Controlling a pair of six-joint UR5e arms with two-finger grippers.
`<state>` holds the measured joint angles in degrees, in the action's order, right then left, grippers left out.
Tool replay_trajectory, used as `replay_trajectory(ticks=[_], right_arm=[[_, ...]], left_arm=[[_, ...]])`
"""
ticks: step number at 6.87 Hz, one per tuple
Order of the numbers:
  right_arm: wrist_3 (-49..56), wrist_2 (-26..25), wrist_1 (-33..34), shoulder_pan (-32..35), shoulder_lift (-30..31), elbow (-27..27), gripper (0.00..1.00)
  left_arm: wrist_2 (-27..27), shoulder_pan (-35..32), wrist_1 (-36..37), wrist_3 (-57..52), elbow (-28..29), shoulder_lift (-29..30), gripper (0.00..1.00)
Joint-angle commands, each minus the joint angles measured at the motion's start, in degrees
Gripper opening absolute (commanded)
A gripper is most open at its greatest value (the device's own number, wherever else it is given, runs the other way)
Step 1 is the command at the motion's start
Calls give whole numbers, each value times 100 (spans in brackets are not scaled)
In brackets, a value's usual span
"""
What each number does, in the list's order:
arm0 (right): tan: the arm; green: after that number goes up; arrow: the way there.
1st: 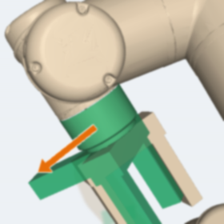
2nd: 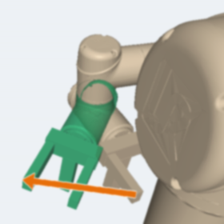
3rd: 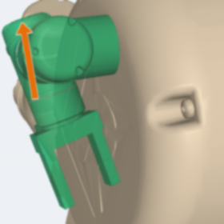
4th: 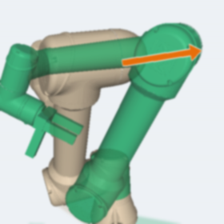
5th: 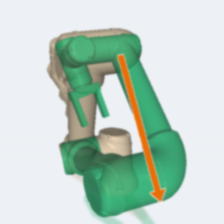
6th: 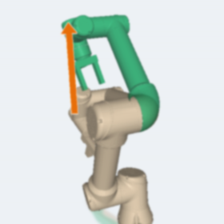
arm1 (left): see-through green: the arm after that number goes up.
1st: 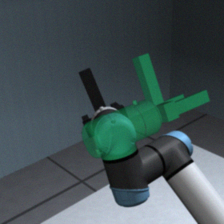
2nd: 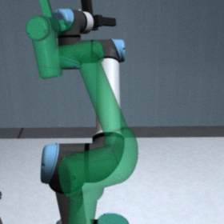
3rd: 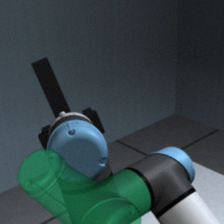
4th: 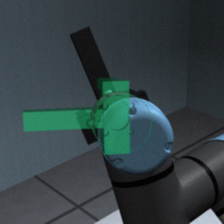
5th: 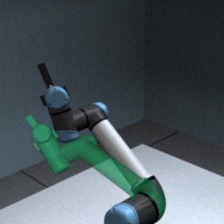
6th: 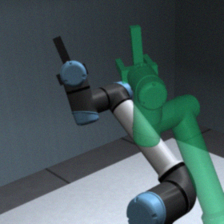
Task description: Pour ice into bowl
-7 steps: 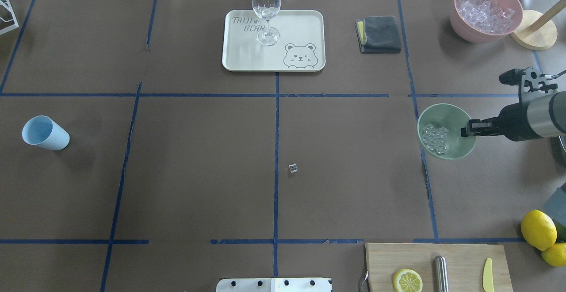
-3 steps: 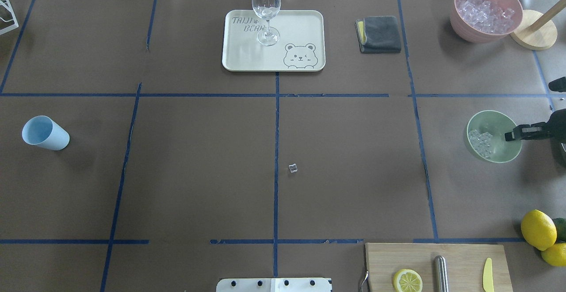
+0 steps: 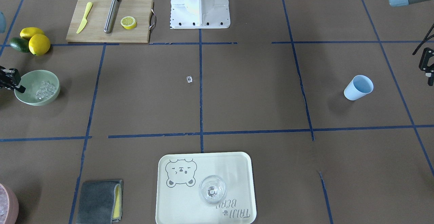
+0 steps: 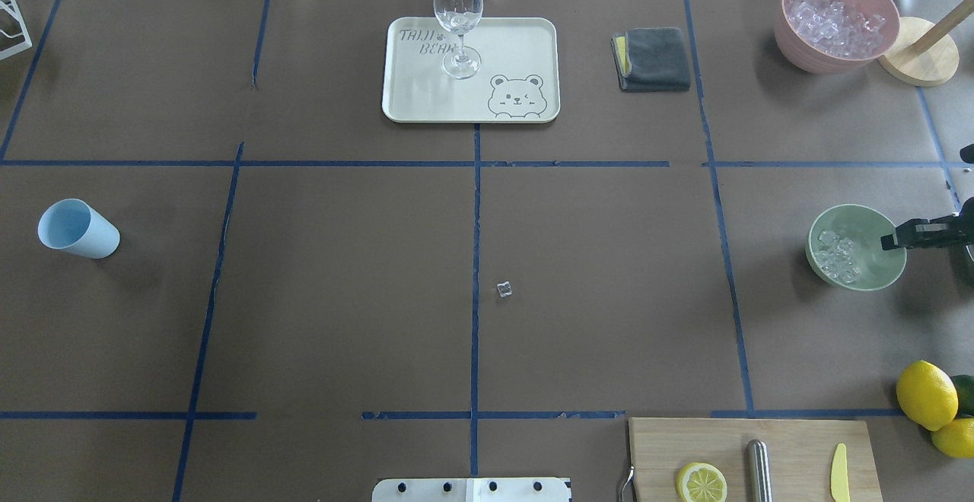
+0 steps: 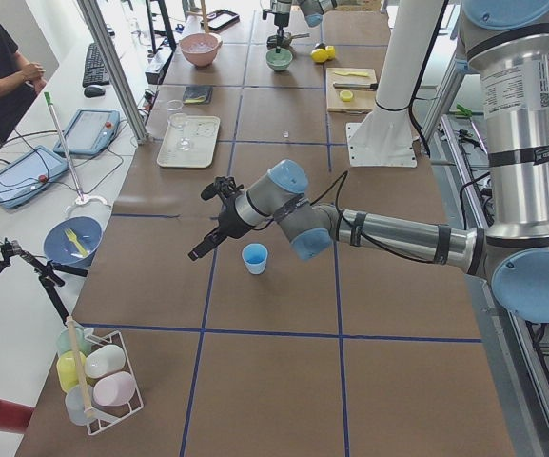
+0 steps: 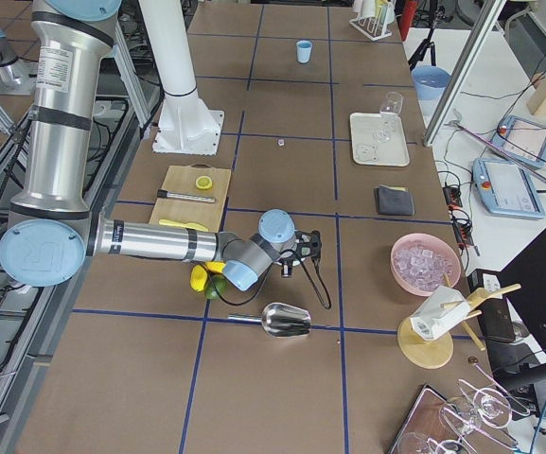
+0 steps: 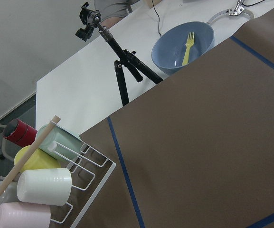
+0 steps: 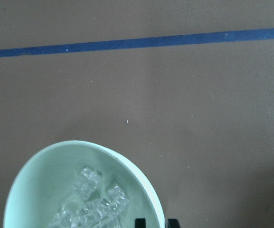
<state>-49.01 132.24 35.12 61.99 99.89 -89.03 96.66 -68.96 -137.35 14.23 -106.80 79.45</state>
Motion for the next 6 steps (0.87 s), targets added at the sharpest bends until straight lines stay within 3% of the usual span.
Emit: replay_trajectory(ticks=[1,2,3,4,6], right_arm=[[85,65,30,33,21,-9,100],[372,30,273,102,13,-61,100],[1428,-22,1033,338,12,-227,100],[2657,-75,2145,749,4,-568,100],[4042,-242,4098,1330,-118,-1350,100]], left_arm=[[11,-4,216,-16,63,9,100],[124,-12,348,-86,89,17,100],[482,-134,567,-95,106,61,100],[894,-309,830,-122,115,131,100],[1476,-556,1899,-122,107,507,100]])
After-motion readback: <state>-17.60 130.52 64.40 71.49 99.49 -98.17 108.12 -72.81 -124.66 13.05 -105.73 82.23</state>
